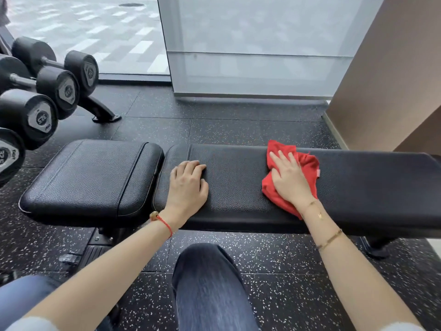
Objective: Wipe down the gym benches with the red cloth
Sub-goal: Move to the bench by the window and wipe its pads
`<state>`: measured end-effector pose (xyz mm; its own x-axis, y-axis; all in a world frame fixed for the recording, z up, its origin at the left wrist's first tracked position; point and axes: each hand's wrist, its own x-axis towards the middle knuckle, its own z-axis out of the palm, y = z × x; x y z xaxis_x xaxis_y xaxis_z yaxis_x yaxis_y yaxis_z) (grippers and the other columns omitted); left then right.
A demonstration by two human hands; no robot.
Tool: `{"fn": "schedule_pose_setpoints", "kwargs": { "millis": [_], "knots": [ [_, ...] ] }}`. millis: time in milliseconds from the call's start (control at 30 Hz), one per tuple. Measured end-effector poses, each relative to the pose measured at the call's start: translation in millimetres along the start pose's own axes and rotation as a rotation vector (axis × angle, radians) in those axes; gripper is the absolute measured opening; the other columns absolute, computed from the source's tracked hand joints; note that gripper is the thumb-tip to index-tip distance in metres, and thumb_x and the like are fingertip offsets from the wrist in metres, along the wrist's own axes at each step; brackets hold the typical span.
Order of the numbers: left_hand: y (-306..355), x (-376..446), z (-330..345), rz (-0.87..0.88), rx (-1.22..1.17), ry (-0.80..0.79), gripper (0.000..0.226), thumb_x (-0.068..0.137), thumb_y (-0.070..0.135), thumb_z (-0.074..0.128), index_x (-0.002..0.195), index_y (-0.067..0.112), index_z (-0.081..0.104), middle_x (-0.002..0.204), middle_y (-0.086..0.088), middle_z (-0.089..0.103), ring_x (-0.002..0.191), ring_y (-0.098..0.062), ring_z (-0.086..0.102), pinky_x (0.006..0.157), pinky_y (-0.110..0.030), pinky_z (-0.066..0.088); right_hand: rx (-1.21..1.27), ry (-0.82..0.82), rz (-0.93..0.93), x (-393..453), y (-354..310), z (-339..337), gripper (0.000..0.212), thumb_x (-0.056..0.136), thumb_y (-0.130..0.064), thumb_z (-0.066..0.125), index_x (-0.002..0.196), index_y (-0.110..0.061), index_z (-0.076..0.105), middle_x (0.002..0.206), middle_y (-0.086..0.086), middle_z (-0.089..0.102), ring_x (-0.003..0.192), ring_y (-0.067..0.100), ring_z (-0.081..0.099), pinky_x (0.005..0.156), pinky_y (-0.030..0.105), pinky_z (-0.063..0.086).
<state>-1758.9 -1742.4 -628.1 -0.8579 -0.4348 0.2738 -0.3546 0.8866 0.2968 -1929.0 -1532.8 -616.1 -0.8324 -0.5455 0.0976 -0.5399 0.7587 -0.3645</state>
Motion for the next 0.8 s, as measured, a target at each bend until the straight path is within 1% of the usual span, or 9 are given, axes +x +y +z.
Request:
{"fn": "schedule_pose_setpoints", "kwargs": {
  "millis": [100,167,233,300,367,500,600,700,800],
  "knots": [
    [23.5,2.2,9.0,0.017,0.002,-0.024,0.041,0.091,0.027,0.048,0.131,0.021,0.054,0.139,0.004,0.05,0.135,-0.019,0.038,0.117,-0.054,0.021,-0.02,0.01,0.05,5.0,-5.2,2.9,0.053,0.098,-0.02,0.037,0.151,-0.022,0.03,0.161,0.004,0.019,0.15,0.027,0.008,0.123,0.042,0.001],
    [37.8,5.1,15.1,0.022,-0.002,-0.021,0.04,0.091,0.027,0.047,0.131,0.021,0.054,0.137,0.004,0.051,0.135,-0.019,0.038,0.118,-0.062,0.01,0.0,0.006,-0.014,-12.1,-4.4,4.4,0.054,0.097,-0.019,0.038,0.15,-0.023,0.031,0.161,0.002,0.02,0.15,0.025,0.008,0.123,0.04,0.001],
    [50.4,9.1,21.6,0.052,0.009,-0.018,0.04,0.091,0.026,0.047,0.131,0.021,0.055,0.136,0.004,0.052,0.134,-0.02,0.04,0.119,-0.063,0.004,0.015,0.01,-0.071,-34.6,4.9,1.2,0.053,0.097,-0.017,0.04,0.149,-0.025,0.034,0.16,-0.001,0.024,0.15,0.023,0.01,0.123,0.038,0.002],
    [63.7,13.1,27.7,0.075,-0.012,-0.045,0.042,0.092,0.027,0.045,0.132,0.02,0.052,0.138,0.003,0.051,0.134,-0.021,0.039,0.12,-0.061,0.009,0.029,0.016,-0.076,-50.8,22.4,-5.5,0.053,0.097,-0.016,0.041,0.149,-0.026,0.035,0.159,-0.003,0.026,0.15,0.021,0.011,0.123,0.037,0.004],
    [74.8,17.1,33.1,0.085,-0.029,-0.064,0.043,0.092,0.028,0.044,0.134,0.02,0.05,0.14,0.002,0.048,0.135,-0.022,0.037,0.119,-0.057,0.015,0.038,0.046,-0.019,-57.1,44.7,-15.2,0.053,0.097,-0.014,0.042,0.148,-0.025,0.037,0.158,-0.002,0.027,0.15,0.022,0.011,0.123,0.037,0.004],
    [80.5,20.4,39.8,0.09,0.012,-0.062,0.044,0.092,0.03,0.042,0.134,0.021,0.049,0.143,-0.001,0.046,0.133,-0.025,0.036,0.117,-0.052,0.022,-0.01,0.101,0.213,-38.4,98.1,-37.8,0.051,0.099,-0.016,0.039,0.149,-0.02,0.034,0.159,0.006,0.025,0.149,0.03,0.01,0.123,0.039,0.002],
    [80.6,19.7,40.3,0.094,0.034,-0.054,0.043,0.092,0.03,0.041,0.133,0.02,0.05,0.141,-0.002,0.047,0.132,-0.026,0.037,0.115,-0.052,0.025,-0.036,0.084,0.331,-4.5,108.5,-44.5,0.052,0.099,-0.02,0.037,0.151,-0.021,0.031,0.161,0.006,0.02,0.149,0.032,0.008,0.122,0.041,0.0],
    [82.5,19.6,39.2,0.088,0.04,-0.038,0.042,0.091,0.029,0.042,0.131,0.02,0.051,0.139,-0.001,0.048,0.13,-0.026,0.038,0.114,-0.052,0.026,-0.04,0.049,0.274,21.8,80.4,-34.2,0.053,0.099,-0.02,0.036,0.151,-0.022,0.03,0.162,0.005,0.018,0.149,0.031,0.008,0.122,0.044,0.001],
    [82.7,19.7,38.0,0.089,0.041,-0.035,0.041,0.091,0.029,0.042,0.131,0.021,0.051,0.138,0.0,0.049,0.13,-0.025,0.039,0.114,-0.051,0.025,-0.025,0.002,0.085,20.3,37.5,-16.2,0.053,0.097,-0.019,0.038,0.15,-0.023,0.032,0.161,0.003,0.02,0.149,0.028,0.01,0.122,0.044,0.004]
  ]
}}
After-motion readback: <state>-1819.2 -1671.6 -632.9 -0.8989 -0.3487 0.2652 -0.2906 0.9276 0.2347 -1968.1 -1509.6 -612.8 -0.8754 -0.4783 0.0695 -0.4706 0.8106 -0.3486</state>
